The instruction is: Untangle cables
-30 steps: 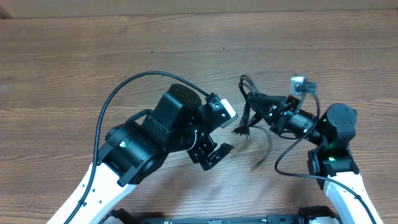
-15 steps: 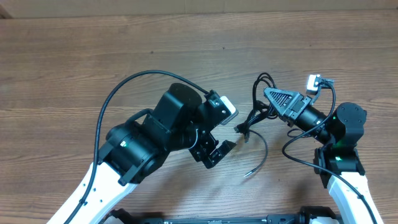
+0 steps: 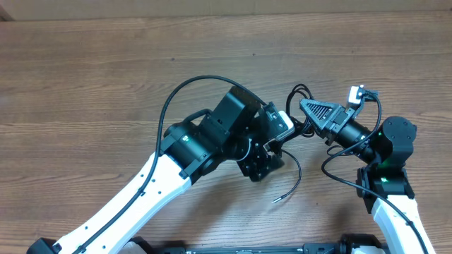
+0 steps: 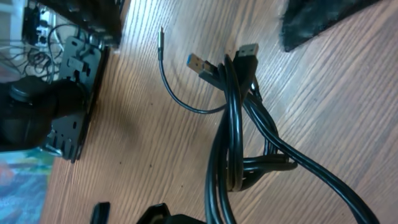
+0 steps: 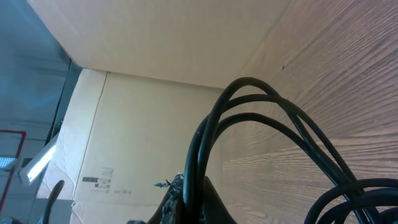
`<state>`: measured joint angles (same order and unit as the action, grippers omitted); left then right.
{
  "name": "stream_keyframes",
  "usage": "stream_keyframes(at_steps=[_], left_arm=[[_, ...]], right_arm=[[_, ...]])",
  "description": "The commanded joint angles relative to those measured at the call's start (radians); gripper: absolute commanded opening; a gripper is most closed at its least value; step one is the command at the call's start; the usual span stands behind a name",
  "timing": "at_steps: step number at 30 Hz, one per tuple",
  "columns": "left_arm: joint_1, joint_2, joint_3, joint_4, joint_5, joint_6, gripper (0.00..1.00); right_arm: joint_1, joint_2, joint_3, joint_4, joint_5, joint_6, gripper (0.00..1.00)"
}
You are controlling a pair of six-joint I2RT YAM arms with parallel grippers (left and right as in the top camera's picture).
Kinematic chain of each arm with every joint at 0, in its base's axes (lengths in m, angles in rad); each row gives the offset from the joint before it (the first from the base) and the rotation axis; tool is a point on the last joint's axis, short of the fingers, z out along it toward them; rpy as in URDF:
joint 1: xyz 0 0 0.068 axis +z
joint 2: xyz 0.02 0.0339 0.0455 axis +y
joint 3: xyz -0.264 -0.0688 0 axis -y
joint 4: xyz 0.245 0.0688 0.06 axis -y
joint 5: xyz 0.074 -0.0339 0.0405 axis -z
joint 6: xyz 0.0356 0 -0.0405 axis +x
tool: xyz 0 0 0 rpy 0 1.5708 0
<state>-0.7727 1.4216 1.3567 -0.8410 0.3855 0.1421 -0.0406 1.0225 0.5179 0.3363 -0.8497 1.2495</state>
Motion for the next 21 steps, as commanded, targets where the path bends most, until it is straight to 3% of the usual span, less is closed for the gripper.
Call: stream_keyframes(at_steps=[1, 9, 12, 13, 15, 18, 21], left_arm=[[-0.003, 0.05, 0.02, 0.017, 0.008, 0.018, 0.7], [-0.019, 0.095, 0.02, 0.072, 0.005, 0.01, 0.66], [-0.02, 0.095, 0.02, 0.087, 0.004, 0.01, 0.41], [-0.02, 0.095, 0.02, 0.087, 0.004, 0.01, 0.29], [-0.02, 0.095, 0.02, 0.087, 0.004, 0.01, 0.15], [-0.02, 0.095, 0.02, 0.087, 0.004, 0.007, 0.05], [-0.02, 0.095, 0.02, 0.087, 0.004, 0.006, 0.09]], right_arm=[[-0.006, 0.001, 0.005, -0.002, 0.009, 0.012, 0.04], [-0.006, 0.001, 0.005, -0.014, 0.008, 0.011, 0.04], [-0.006, 0.001, 0.005, -0.014, 0.008, 0.011, 0.04], [-0.006, 0.001, 0.005, -0.014, 0.008, 0.011, 0.04], [-0.006, 0.001, 0.005, -0.015, 0.008, 0.011, 0.04], [-0.005, 0.001, 0.005, -0.017, 0.008, 0.011, 0.04], [-0.005, 0.001, 0.005, -0.017, 0.007, 0.011, 0.04]])
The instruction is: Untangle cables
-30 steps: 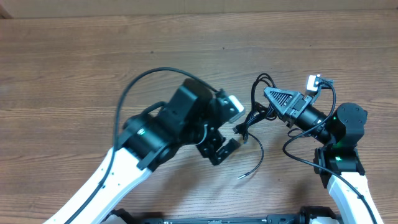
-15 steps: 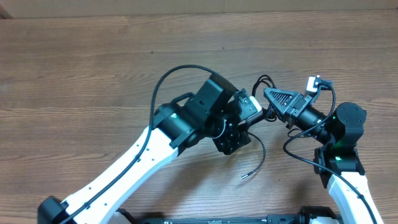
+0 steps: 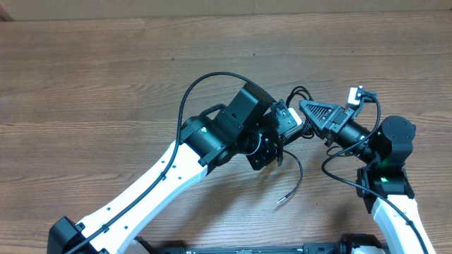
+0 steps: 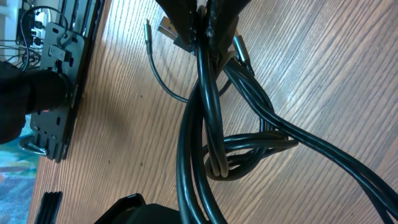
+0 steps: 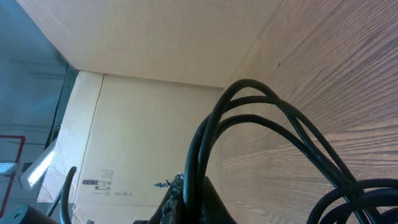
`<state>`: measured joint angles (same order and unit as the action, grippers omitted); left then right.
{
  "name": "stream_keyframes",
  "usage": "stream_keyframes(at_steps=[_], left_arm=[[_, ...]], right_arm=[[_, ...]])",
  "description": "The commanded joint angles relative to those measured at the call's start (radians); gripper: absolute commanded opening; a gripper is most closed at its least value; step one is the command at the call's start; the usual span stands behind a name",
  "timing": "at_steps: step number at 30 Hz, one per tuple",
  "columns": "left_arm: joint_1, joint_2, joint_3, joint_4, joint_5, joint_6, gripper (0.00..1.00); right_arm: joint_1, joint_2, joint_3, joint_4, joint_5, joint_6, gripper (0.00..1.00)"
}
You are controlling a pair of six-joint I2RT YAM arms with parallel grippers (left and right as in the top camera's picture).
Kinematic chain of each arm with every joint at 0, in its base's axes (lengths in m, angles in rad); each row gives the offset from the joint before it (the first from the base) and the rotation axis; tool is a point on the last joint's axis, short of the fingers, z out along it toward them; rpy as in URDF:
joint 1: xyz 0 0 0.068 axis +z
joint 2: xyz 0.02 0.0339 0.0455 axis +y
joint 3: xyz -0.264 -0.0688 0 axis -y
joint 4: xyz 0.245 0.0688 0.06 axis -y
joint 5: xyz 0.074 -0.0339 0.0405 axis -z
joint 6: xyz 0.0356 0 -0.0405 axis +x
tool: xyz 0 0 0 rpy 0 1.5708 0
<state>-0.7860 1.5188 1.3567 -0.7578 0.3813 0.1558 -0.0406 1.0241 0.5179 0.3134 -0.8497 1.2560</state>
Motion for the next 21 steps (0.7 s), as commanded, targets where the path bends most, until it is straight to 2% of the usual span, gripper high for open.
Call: stream_keyframes(at_steps=[1, 5, 7, 11, 21], left_arm=[[-0.006, -0.002, 0.02, 0.004, 0.008, -0.007, 0.1], [-0.006, -0.002, 0.02, 0.006, 0.009, -0.016, 0.26], [-0.006, -0.002, 0.02, 0.009, 0.009, -0.026, 0.3], [-0.006, -0.002, 0.02, 0.012, 0.009, -0.026, 0.2], [-0.006, -0.002, 0.02, 0.032, 0.009, -0.041, 0.24]], right_arm=[[-0.005, -0.001, 0.005, 0.006, 0.008, 0.004, 0.04], [-0.005, -0.001, 0.005, 0.006, 0.007, 0.004, 0.04], [-0.005, -0.001, 0.005, 0.006, 0.007, 0.004, 0.04], [-0.005, -0.001, 0.005, 0.006, 0.003, 0.004, 0.04], [-0.005, -0.001, 0.005, 0.006, -0.009, 0.001, 0.04]])
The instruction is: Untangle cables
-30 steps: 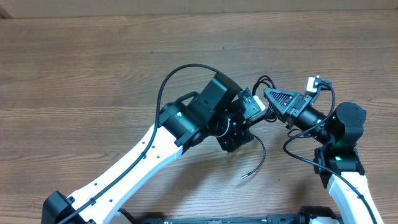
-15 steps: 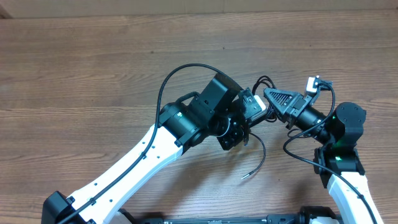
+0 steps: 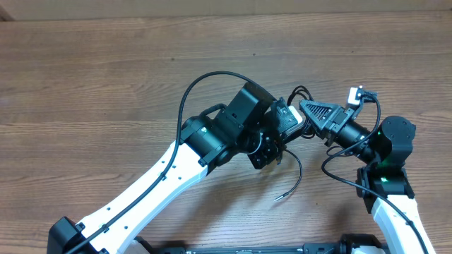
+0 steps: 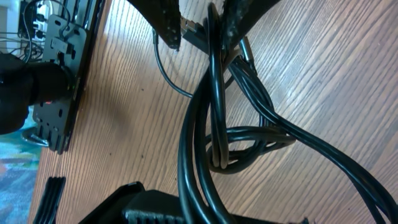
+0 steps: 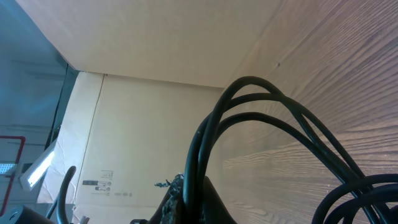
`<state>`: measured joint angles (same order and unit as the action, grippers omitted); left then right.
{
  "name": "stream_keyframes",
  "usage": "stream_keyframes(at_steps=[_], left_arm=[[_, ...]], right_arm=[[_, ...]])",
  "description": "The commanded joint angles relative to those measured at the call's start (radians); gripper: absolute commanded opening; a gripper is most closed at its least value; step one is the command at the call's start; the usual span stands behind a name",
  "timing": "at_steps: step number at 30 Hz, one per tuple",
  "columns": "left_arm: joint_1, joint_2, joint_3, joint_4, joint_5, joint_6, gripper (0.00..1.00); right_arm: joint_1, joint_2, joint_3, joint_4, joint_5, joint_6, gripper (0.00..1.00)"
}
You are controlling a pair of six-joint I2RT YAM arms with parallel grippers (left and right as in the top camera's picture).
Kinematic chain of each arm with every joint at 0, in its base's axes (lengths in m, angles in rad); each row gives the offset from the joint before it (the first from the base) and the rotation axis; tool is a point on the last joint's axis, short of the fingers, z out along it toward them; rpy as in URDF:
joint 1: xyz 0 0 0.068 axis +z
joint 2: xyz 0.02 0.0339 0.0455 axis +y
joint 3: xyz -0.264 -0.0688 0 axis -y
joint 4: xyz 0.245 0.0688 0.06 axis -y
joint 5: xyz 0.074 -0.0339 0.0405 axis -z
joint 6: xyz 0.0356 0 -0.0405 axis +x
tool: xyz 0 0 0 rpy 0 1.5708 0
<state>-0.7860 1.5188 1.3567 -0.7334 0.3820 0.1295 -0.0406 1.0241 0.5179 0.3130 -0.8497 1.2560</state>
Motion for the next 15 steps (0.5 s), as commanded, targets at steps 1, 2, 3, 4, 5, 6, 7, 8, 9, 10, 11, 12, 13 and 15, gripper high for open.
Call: stream_keyframes(at_steps=[1, 2, 3, 4, 5, 6, 7, 8, 9, 10, 11, 12, 13, 15], left_arm=[[-0.006, -0.002, 0.02, 0.007, 0.008, -0.014, 0.24], [-0.006, -0.002, 0.02, 0.006, 0.008, -0.014, 0.25], [-0.006, -0.002, 0.02, 0.006, 0.009, -0.014, 0.25], [-0.006, -0.002, 0.02, 0.006, 0.009, -0.014, 0.25], [-0.006, -0.002, 0.02, 0.006, 0.008, -0.014, 0.25], [-0.006, -0.002, 0.02, 0.006, 0.008, -0.014, 0.24], [-0.006, -0.002, 0.02, 0.006, 0.008, -0.014, 0.24], [-0.006, -0.002, 0.02, 0.006, 0.008, -0.014, 0.24], [-0.006, -0.002, 0.02, 0.006, 0.008, -0.014, 0.24], [-0.006, -0.002, 0.02, 0.005, 0.008, -0.014, 0.24], [-0.006, -0.002, 0.02, 0.005, 0.011, -0.017, 0.23], [-0.006, -0.002, 0.02, 0.006, 0.011, -0.022, 0.23], [-0.006, -0.002, 0.02, 0.006, 0.011, -0.022, 0.23], [-0.006, -0.002, 0.02, 0.006, 0.011, -0.022, 0.23]], right_arm=[[-0.005, -0.001, 0.005, 0.007, -0.012, 0.002, 0.04], [-0.005, -0.001, 0.005, 0.007, -0.012, 0.005, 0.04], [-0.005, -0.001, 0.005, 0.008, -0.011, 0.005, 0.04], [-0.005, -0.001, 0.005, 0.011, -0.012, 0.005, 0.04], [-0.005, -0.001, 0.005, 0.015, -0.012, 0.006, 0.04], [-0.005, -0.001, 0.005, 0.015, -0.012, 0.008, 0.04], [-0.005, -0.001, 0.005, 0.016, -0.012, 0.021, 0.04], [-0.005, -0.001, 0.005, 0.021, -0.016, 0.028, 0.04], [-0.005, -0.001, 0.005, 0.032, -0.02, 0.028, 0.04], [-0.005, -0.001, 0.005, 0.039, -0.024, 0.029, 0.04], [-0.005, -0.001, 0.005, 0.049, -0.026, 0.033, 0.04], [-0.005, -0.001, 0.005, 0.053, -0.026, 0.039, 0.04], [-0.005, -0.001, 0.005, 0.053, -0.026, 0.039, 0.04], [-0.005, -0.001, 0.005, 0.053, -0.026, 0.039, 0.04]])
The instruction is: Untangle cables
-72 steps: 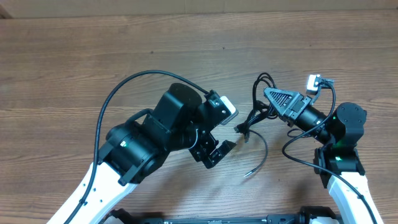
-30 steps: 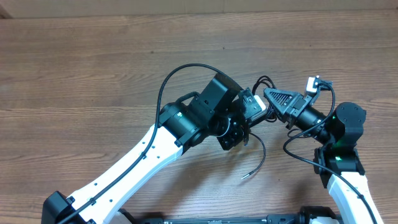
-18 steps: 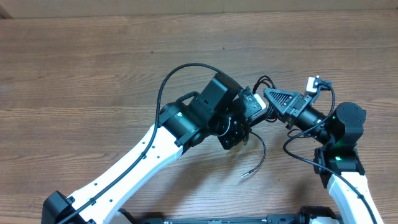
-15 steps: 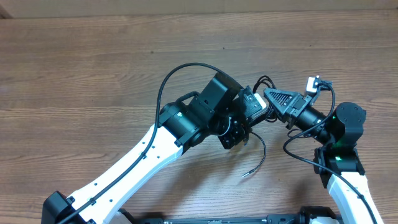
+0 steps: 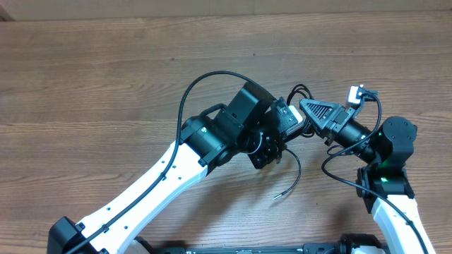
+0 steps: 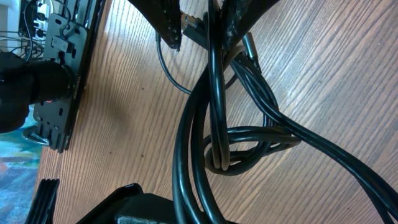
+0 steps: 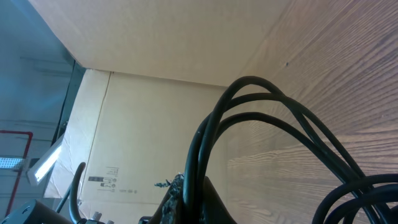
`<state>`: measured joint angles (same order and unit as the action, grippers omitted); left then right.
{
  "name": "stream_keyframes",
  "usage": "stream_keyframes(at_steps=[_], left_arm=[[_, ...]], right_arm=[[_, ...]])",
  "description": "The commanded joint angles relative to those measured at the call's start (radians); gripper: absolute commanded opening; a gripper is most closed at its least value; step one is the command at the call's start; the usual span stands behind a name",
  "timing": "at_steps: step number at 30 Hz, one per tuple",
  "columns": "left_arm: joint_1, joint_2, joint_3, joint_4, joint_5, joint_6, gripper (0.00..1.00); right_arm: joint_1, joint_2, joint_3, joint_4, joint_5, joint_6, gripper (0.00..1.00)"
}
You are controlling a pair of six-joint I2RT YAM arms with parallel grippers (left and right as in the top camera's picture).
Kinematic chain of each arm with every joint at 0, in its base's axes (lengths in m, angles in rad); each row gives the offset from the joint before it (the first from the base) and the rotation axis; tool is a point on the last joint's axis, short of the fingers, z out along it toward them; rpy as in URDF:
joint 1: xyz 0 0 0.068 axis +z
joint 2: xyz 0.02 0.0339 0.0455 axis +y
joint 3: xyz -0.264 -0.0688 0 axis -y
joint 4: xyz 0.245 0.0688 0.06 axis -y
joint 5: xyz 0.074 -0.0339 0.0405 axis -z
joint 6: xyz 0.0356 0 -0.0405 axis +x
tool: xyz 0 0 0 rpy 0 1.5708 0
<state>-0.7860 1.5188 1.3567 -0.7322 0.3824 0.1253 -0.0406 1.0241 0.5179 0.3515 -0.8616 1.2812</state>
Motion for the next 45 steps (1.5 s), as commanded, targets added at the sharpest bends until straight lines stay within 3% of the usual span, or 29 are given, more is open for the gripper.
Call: stream_keyframes(at_steps=[1, 5, 7, 16, 23, 28, 38, 45], left_arm=[[-0.006, -0.002, 0.02, 0.005, 0.01, -0.018, 0.23], [-0.006, -0.002, 0.02, 0.005, 0.01, -0.018, 0.23], [-0.006, -0.002, 0.02, 0.005, 0.01, -0.018, 0.04], [-0.006, -0.002, 0.02, 0.008, -0.013, -0.018, 0.04], [-0.005, -0.002, 0.02, -0.041, -0.536, -0.372, 0.04], [-0.003, -0.002, 0.02, -0.098, -0.709, -0.48, 0.04], [0.002, -0.002, 0.02, -0.127, -0.735, -0.457, 0.04], [0.002, -0.002, 0.02, -0.245, -1.099, -0.482, 0.04]], right_arm=[[-0.005, -0.001, 0.005, 0.014, -0.014, 0.014, 0.04], [-0.005, -0.001, 0.005, 0.014, -0.014, 0.014, 0.04], [-0.005, -0.001, 0.005, 0.014, -0.015, 0.014, 0.04], [-0.005, -0.001, 0.005, 0.014, -0.023, 0.013, 0.04], [-0.006, -0.001, 0.005, -0.002, -0.038, -0.003, 0.04], [-0.006, -0.001, 0.005, -0.002, -0.045, -0.006, 0.04], [-0.007, -0.001, 0.005, -0.082, 0.008, -0.135, 0.04], [-0.023, -0.001, 0.005, -0.12, -0.047, -0.146, 0.04]])
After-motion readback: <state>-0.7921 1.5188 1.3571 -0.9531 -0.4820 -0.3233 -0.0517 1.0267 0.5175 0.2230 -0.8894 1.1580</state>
